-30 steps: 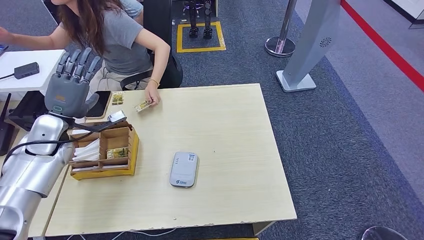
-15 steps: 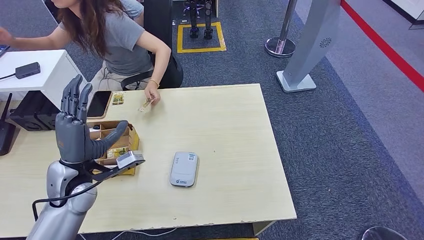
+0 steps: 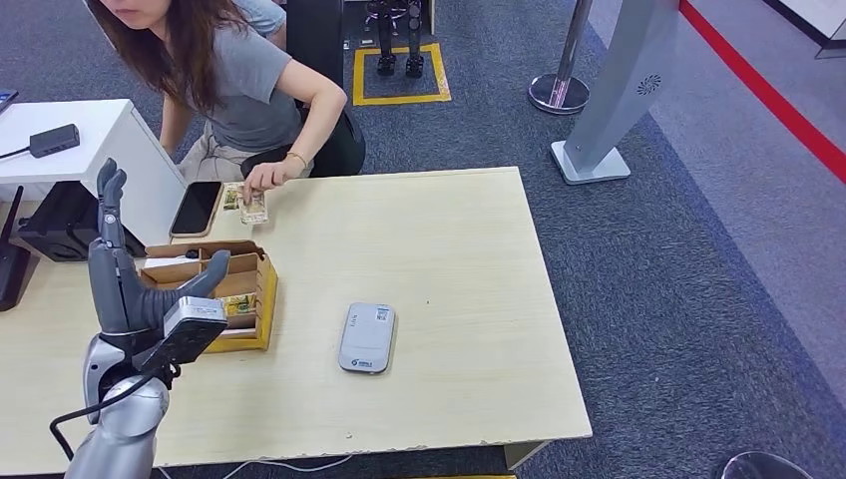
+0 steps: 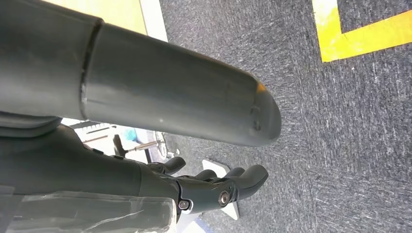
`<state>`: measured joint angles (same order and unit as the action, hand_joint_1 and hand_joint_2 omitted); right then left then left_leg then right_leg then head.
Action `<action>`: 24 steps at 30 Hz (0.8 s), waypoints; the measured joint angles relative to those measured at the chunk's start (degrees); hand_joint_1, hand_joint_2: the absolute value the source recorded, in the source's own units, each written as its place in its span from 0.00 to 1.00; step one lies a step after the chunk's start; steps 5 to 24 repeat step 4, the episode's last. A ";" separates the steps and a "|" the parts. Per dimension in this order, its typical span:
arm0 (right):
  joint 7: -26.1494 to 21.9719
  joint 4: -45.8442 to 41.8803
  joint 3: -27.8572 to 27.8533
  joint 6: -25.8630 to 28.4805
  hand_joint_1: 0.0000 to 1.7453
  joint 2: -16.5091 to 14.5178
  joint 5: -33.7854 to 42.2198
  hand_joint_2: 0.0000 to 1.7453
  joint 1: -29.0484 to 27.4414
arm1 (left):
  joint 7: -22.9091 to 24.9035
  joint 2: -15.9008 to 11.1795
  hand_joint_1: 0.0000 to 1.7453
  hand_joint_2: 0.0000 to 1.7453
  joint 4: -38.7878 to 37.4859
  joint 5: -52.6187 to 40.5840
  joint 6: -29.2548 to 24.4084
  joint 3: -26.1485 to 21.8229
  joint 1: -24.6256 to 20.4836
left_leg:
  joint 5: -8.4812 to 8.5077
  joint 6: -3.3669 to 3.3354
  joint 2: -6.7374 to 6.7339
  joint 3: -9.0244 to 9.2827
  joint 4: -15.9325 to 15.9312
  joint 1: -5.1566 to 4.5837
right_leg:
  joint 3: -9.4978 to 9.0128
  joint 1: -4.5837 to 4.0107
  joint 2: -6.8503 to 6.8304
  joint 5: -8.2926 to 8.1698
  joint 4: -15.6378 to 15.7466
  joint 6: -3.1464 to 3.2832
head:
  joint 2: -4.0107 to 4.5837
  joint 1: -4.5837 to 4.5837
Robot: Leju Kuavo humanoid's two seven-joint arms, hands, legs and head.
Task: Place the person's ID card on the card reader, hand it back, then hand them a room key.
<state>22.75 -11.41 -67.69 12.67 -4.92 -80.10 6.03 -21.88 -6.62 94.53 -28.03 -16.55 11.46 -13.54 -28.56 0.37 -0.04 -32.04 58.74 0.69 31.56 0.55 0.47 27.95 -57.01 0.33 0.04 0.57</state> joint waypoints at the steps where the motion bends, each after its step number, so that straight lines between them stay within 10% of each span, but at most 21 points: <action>1: 0.00 0.00 0.00 -0.01 0.00 0.02 -0.02 0.00 -0.02 | -0.07 0.14 0.00 1.00 0.00 0.83 0.62 -0.44 0.23 | 0.00 0.00 0.00 0.00 0.00 0.00 | 0.00 0.00 0.00 0.00 0.00 0.00 | 0.00 0.00; 24: 0.00 0.00 0.00 -0.01 0.00 0.08 -0.05 0.00 -0.04 | -0.27 0.47 0.00 1.00 -0.01 3.07 2.51 -1.34 0.67 | 0.00 0.00 0.00 0.00 0.00 0.00 | 0.00 0.00 -0.01 0.00 0.00 0.00 | 0.00 0.00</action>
